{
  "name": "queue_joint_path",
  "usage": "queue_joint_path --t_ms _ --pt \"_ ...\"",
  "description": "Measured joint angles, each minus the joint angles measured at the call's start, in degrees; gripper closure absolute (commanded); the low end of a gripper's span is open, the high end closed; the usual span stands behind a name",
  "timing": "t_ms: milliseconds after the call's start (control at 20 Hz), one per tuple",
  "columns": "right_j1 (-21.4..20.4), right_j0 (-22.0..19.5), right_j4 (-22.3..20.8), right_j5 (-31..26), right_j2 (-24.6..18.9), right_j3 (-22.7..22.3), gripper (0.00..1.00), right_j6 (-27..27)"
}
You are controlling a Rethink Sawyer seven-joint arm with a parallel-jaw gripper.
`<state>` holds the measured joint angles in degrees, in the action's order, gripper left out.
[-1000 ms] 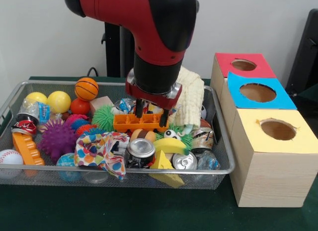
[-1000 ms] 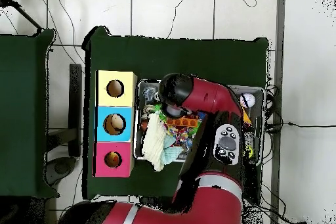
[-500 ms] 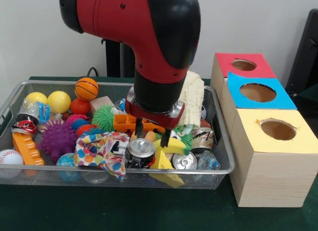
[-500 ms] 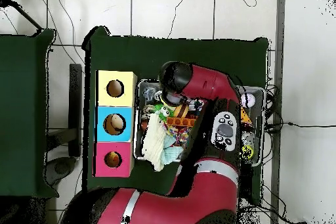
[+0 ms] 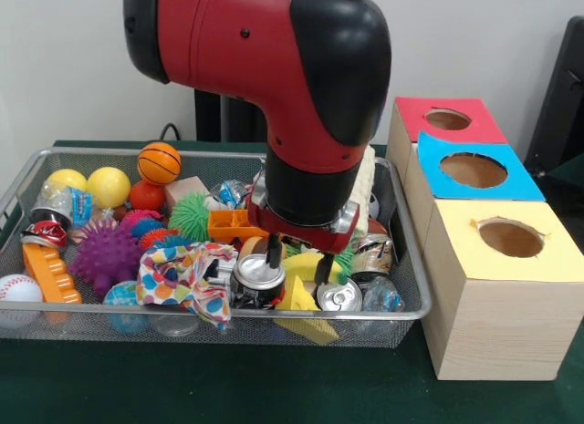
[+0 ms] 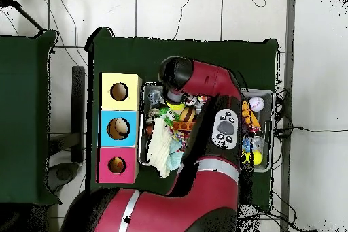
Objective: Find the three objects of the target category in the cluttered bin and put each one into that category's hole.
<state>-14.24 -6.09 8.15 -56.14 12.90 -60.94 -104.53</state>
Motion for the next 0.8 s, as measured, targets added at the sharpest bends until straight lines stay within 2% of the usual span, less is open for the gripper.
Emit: queue_joint_path --t_ms 500,800 --pt "0.1 2.5 1.7 -3.3 0.6 1.7 0.0 -0.2" --pt "0.4 3.5 2.4 -3.4 0.8 2.9 0.0 -0.6"
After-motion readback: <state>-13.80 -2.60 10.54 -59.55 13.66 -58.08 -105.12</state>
